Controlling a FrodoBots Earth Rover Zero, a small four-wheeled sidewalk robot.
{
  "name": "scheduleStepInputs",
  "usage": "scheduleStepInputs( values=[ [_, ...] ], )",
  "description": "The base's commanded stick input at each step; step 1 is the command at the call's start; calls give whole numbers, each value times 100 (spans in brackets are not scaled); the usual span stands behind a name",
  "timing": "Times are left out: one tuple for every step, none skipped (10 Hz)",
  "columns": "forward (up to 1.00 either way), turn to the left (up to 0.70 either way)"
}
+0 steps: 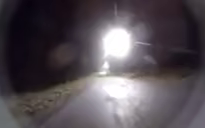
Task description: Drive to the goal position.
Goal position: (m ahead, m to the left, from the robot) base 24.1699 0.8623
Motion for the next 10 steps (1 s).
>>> scheduleStepInputs(
  values=[
    [100,-14],
    [100,-6],
    [100,-4],
    [100,-3],
    [100,-3],
    [100,-1],
    [100,0],
    [100,0],
    [100,0],
    [100,0]
  ],
)
